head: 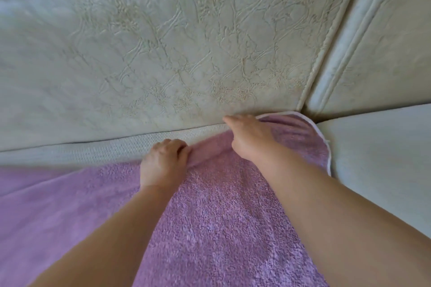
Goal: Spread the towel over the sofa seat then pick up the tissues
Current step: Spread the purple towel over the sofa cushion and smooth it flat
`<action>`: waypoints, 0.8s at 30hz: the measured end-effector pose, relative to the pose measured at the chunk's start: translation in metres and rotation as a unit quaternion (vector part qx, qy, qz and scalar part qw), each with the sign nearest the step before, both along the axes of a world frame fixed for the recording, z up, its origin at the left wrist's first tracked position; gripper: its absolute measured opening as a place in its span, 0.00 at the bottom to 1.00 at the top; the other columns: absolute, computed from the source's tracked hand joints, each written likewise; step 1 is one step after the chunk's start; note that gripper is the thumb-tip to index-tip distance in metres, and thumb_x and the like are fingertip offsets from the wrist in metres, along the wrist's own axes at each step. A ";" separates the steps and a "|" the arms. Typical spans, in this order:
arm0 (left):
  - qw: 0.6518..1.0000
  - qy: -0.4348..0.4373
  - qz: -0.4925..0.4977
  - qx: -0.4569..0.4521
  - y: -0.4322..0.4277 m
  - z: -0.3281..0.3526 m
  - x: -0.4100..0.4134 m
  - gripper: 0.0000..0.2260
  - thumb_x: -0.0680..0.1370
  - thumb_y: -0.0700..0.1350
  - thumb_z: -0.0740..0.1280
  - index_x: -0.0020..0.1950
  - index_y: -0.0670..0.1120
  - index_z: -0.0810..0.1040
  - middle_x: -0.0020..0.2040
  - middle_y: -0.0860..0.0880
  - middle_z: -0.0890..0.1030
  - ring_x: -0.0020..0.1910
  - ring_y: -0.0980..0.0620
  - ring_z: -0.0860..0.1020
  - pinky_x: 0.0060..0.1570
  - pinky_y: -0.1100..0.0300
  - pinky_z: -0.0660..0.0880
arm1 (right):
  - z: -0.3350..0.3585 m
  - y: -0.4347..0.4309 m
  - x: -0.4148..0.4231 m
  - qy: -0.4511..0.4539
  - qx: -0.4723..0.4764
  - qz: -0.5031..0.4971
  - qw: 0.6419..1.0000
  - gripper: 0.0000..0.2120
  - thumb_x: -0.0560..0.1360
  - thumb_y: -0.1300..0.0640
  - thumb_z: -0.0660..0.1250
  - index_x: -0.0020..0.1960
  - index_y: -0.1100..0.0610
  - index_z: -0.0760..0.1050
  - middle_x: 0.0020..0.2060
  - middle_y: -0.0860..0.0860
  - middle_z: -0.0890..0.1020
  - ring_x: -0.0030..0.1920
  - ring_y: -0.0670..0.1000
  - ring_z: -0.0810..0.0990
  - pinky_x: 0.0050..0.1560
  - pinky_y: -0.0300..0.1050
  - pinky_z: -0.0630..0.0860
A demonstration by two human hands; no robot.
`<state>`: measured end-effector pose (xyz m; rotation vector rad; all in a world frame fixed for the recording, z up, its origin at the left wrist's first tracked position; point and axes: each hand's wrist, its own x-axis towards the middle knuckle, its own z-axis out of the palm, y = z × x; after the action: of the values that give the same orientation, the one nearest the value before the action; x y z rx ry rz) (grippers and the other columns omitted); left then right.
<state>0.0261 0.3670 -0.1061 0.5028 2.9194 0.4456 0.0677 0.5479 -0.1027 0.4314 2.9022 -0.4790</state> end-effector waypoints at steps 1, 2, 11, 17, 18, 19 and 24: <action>1.000 -0.009 0.000 0.020 -0.003 0.003 -0.001 0.10 0.79 0.49 0.62 0.50 0.46 0.81 0.48 0.45 0.82 0.48 0.42 0.78 0.45 0.53 0.74 | -0.002 -0.001 0.000 -0.014 0.010 -0.011 1.000 0.20 0.73 0.67 0.57 0.64 0.55 0.68 0.61 0.55 0.75 0.63 0.59 0.70 0.49 0.50 0.72; 0.999 -0.023 0.011 0.043 -0.005 0.007 -0.003 0.09 0.78 0.47 0.63 0.49 0.46 0.82 0.46 0.45 0.83 0.46 0.42 0.79 0.44 0.53 0.75 | -0.001 -0.001 0.001 -0.015 0.022 -0.022 0.999 0.19 0.74 0.67 0.57 0.63 0.56 0.69 0.60 0.56 0.76 0.61 0.59 0.72 0.47 0.49 0.71; 0.946 -0.247 -0.095 -0.188 -0.029 0.043 -0.018 0.18 0.68 0.60 0.72 0.52 0.53 0.78 0.49 0.53 0.80 0.48 0.52 0.77 0.52 0.56 0.74 | 0.026 -0.005 0.005 -0.097 0.099 0.024 0.990 0.14 0.74 0.63 0.61 0.58 0.56 0.75 0.56 0.55 0.75 0.55 0.59 0.77 0.46 0.46 0.70; 0.954 -0.231 -0.096 -0.163 -0.026 0.066 -0.038 0.14 0.67 0.52 0.76 0.42 0.49 0.74 0.41 0.52 0.78 0.41 0.53 0.75 0.44 0.60 0.72 | 0.047 0.005 0.004 0.057 0.106 -0.076 0.990 0.07 0.74 0.59 0.64 0.49 0.55 0.80 0.49 0.55 0.75 0.44 0.58 0.77 0.38 0.44 0.65; 0.961 -0.247 -0.063 -0.109 -0.026 0.072 -0.045 0.13 0.67 0.50 0.76 0.40 0.48 0.73 0.38 0.51 0.77 0.37 0.55 0.74 0.37 0.63 0.69 | 0.050 0.009 0.001 0.071 0.094 -0.094 0.989 0.08 0.75 0.58 0.64 0.49 0.55 0.81 0.48 0.55 0.78 0.45 0.59 0.78 0.38 0.43 0.65; 0.968 -0.238 -0.037 -0.069 -0.026 0.076 -0.051 0.12 0.68 0.49 0.76 0.38 0.48 0.73 0.36 0.50 0.77 0.35 0.55 0.73 0.33 0.63 0.67 | 0.051 0.011 -0.003 0.078 0.076 -0.114 0.987 0.09 0.75 0.57 0.63 0.49 0.55 0.81 0.45 0.55 0.80 0.45 0.59 0.78 0.38 0.42 0.66; 0.992 0.108 0.035 -0.047 -0.020 0.065 -0.050 0.06 0.76 0.39 0.66 0.51 0.47 0.73 0.48 0.47 0.75 0.43 0.49 0.72 0.37 0.55 0.71 | 0.034 -0.003 -0.012 -0.006 -0.020 -0.172 0.985 0.21 0.78 0.54 0.58 0.71 0.52 0.62 0.58 0.58 0.78 0.57 0.62 0.77 0.44 0.47 0.67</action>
<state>-0.0238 0.3474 -0.0409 0.4639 3.1560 0.2746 0.0556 0.5447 -0.0682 0.9338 2.8067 -0.5774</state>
